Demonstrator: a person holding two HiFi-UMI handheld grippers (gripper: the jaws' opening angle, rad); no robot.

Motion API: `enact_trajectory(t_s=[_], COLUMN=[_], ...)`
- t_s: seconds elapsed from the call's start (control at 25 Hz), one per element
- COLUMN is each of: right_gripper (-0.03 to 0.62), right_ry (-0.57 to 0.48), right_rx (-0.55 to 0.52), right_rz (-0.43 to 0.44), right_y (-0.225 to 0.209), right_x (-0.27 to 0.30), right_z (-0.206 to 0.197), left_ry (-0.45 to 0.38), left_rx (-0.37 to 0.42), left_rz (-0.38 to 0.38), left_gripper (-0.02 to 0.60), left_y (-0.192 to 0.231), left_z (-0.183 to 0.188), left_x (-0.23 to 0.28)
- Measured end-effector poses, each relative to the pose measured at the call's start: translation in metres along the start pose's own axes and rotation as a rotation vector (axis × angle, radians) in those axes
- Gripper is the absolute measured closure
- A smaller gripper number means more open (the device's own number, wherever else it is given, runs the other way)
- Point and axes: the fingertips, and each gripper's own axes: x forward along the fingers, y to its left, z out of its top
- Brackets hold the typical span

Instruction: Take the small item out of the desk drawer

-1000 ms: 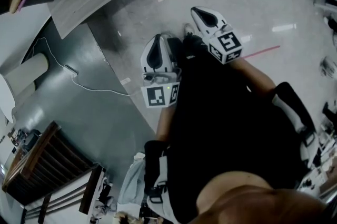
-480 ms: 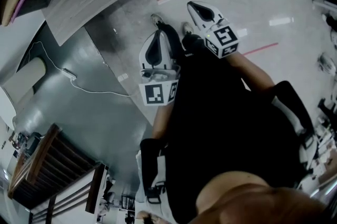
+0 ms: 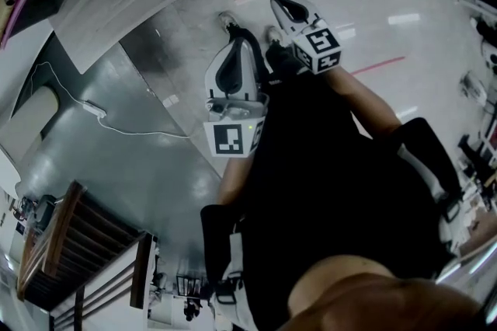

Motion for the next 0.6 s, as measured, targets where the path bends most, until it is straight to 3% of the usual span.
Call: enact_trajectory(t_s=[0.16,0.36,0.6], right_gripper=[0.586,0.494,0.453], right_ry=[0.085,0.207,0.372], right_rx=[-0.009,0.026,0.052], right_rz=[-0.031,-0.04,-0.086], right_y=[-0.015,-0.031,-0.061], right_x=[0.037,0.085,0.131], right_z=[-0.025,-0.066,-0.124], left_ry=[0.007,0.03,0.038], left_rx=[-0.018,-0.029,-0.054], left_rz=[0.011,0.014,0.028], left_gripper=[0.584,0.584,0.584], left_y=[0.017,0.036,0.056], left_z=[-0.001,-0.009,-0.014], left_x=[0.01,0.02,0.027])
